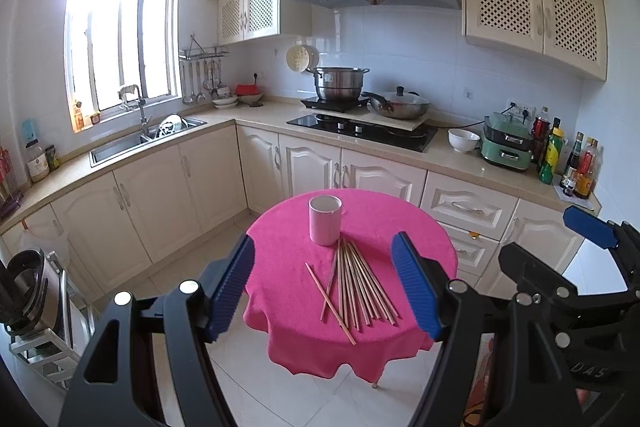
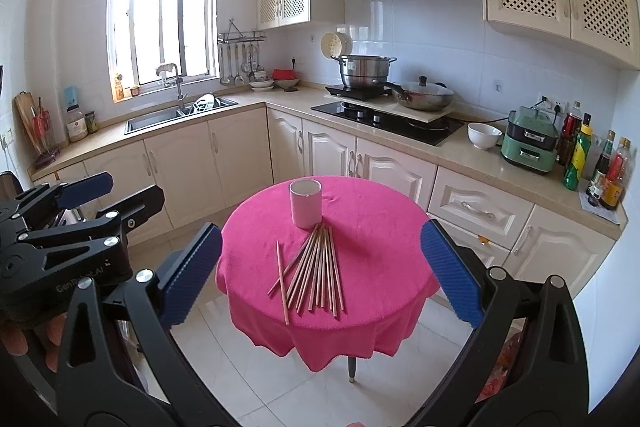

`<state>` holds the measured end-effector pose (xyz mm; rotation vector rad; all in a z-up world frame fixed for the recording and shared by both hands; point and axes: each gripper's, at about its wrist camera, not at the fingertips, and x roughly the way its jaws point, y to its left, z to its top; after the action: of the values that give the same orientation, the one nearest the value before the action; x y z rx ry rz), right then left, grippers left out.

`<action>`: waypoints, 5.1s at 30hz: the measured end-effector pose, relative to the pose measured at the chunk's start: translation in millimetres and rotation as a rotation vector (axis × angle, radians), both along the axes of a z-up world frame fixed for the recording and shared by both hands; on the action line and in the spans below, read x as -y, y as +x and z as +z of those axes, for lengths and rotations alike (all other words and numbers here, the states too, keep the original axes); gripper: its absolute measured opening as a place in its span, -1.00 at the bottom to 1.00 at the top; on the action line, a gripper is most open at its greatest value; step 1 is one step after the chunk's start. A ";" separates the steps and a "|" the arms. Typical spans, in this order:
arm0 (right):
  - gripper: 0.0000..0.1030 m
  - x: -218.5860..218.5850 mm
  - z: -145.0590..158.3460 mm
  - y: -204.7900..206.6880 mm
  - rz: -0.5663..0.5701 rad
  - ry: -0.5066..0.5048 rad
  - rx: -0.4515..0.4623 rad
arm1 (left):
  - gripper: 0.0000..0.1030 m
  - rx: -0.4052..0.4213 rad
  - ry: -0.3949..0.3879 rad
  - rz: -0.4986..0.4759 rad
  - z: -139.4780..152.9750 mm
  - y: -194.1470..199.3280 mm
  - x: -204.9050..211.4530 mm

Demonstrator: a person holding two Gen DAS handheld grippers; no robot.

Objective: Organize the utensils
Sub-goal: 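Move both grippers toward the pink table with the chopsticks and cup, then lower the left gripper onto a single chopstick and close on it, then lift the chopstick upright with the left gripper and drop it into the pink cup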

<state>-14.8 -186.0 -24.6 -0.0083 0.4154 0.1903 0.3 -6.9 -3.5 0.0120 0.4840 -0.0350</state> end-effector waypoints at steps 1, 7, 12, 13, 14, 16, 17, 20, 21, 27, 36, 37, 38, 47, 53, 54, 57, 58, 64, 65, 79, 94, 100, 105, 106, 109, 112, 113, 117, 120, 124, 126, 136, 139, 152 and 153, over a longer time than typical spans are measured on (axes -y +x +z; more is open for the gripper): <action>0.88 0.3 -0.7 0.0 -0.002 0.000 -0.002 | 0.36 -0.006 -0.006 -0.004 -1.0 0.9 0.5; 0.88 1.4 -4.3 0.6 -0.024 -0.015 -0.022 | 0.36 -0.044 -0.038 -0.047 -8.4 6.5 1.0; 0.88 4.4 -7.4 0.2 -0.040 -0.023 -0.038 | 0.36 -0.080 -0.063 -0.088 -15.9 13.7 3.2; 0.88 5.5 -6.9 1.2 -0.042 -0.025 -0.040 | 0.36 -0.086 -0.065 -0.094 -17.3 14.2 3.9; 0.88 6.0 -7.3 1.0 -0.046 -0.027 -0.041 | 0.36 -0.094 -0.066 -0.099 -19.0 16.3 4.5; 0.88 6.7 -7.5 1.3 -0.052 -0.029 -0.043 | 0.36 -0.099 -0.067 -0.105 -21.8 17.3 4.8; 0.88 6.9 -7.2 1.7 -0.056 -0.029 -0.043 | 0.36 -0.099 -0.068 -0.106 -22.3 17.2 5.2; 0.88 7.3 -7.3 2.6 -0.064 -0.033 -0.046 | 0.36 -0.102 -0.072 -0.118 -22.9 19.4 4.4; 0.88 7.0 -7.0 3.2 -0.066 -0.033 -0.048 | 0.36 -0.105 -0.074 -0.121 -23.3 20.2 4.2; 0.88 5.1 -8.9 6.7 -0.083 -0.032 -0.060 | 0.36 -0.126 -0.081 -0.144 -27.3 26.9 -0.3; 0.88 -7.2 -14.1 15.7 -0.095 -0.028 -0.083 | 0.36 -0.149 -0.080 -0.170 -31.8 38.9 -8.9; 0.88 -8.4 -14.3 17.2 -0.096 -0.029 -0.084 | 0.36 -0.149 -0.079 -0.170 -32.2 40.0 -10.4; 0.88 -10.3 -15.0 19.3 -0.096 -0.031 -0.088 | 0.36 -0.152 -0.080 -0.169 -33.0 41.9 -12.3; 0.88 -26.9 -18.5 35.5 -0.087 -0.044 -0.104 | 0.36 -0.174 -0.096 -0.156 -40.0 57.9 -30.6; 0.88 -35.8 -22.7 49.7 -0.084 -0.057 -0.129 | 0.36 -0.195 -0.106 -0.148 -46.1 70.7 -42.2; 0.88 -36.5 -23.6 53.5 -0.083 -0.057 -0.137 | 0.36 -0.199 -0.108 -0.146 -47.6 72.8 -43.5; 0.88 -37.7 -26.4 64.1 -0.078 -0.060 -0.154 | 0.36 -0.211 -0.111 -0.142 -51.8 81.5 -45.9; 0.88 -39.4 -27.7 67.6 -0.074 -0.066 -0.160 | 0.36 -0.214 -0.111 -0.138 -53.7 84.5 -45.8; 0.88 -43.5 -40.4 92.6 -0.050 -0.078 -0.197 | 0.36 -0.249 -0.116 -0.118 -65.7 109.6 -48.3; 0.88 -43.1 -43.3 98.5 -0.046 -0.075 -0.207 | 0.36 -0.252 -0.114 -0.117 -67.8 112.9 -48.6; 0.88 -14.7 -86.5 206.1 0.011 -0.051 -0.333 | 0.36 -0.358 -0.049 -0.086 -104.6 221.1 -24.1; 0.88 14.5 -180.1 313.7 0.114 -0.039 -0.656 | 0.36 -0.683 -0.035 0.040 -212.9 318.3 -36.5; 0.56 18.6 -219.5 334.8 0.139 -0.035 -0.790 | 0.35 -0.860 -0.088 0.057 -260.6 332.8 -39.3; 0.23 13.1 -245.6 346.8 0.163 -0.024 -0.896 | 0.34 -0.982 -0.128 0.058 -298.4 349.8 -38.3; 0.15 11.5 -249.2 349.4 0.165 -0.026 -0.908 | 0.19 -0.999 -0.141 0.053 -304.5 352.9 -39.2; 0.09 9.3 -258.3 356.2 0.170 -0.021 -0.946 | -0.05 -1.047 -0.152 0.050 -319.9 360.5 -39.2; -0.10 6.0 -264.6 362.5 0.183 -0.022 -0.973 | -0.17 -1.069 -0.153 0.036 -327.5 368.8 -37.4; -0.12 5.5 -266.3 364.2 0.183 -0.021 -0.978 | -0.23 -1.079 -0.150 0.033 -330.8 372.7 -36.8; -0.28 3.4 -270.7 371.7 0.187 -0.007 -1.004 | -0.34 -1.130 -0.103 0.029 -342.6 384.3 -33.8; -0.33 1.8 -274.9 375.9 0.192 -0.014 -1.022 | -0.52 -1.151 -0.081 0.030 -349.5 389.9 -32.6; -0.41 0.4 -280.2 381.1 0.193 -0.021 -1.042 | -0.89 -1.154 -0.090 0.013 -350.2 393.3 -36.3; -0.41 -1.0 -281.4 382.0 0.191 -0.036 -1.043 | -0.89 -1.156 -0.100 0.006 -348.2 394.3 -40.5; -0.63 -13.6 -287.4 393.3 0.198 -0.140 -1.041 | -0.89 -1.105 -0.139 -0.036 -320.0 405.2 -50.6; -0.67 -21.6 -292.7 396.8 0.209 -0.146 -1.058 | -0.89 -1.085 -0.150 -0.044 -311.1 408.6 -53.5; -0.89 -9.1 -296.3 399.3 0.193 -0.104 -1.082 | -0.89 -0.962 -0.176 -0.119 -262.3 416.5 -53.0; -0.89 -4.2 -295.1 398.8 0.185 -0.082 -1.082 | -0.89 -0.952 -0.181 -0.125 -259.0 413.9 -51.9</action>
<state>384.0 -181.8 -319.7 -0.0247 1.5049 0.3542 414.2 45.0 -262.5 -0.1589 1.4298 -0.2124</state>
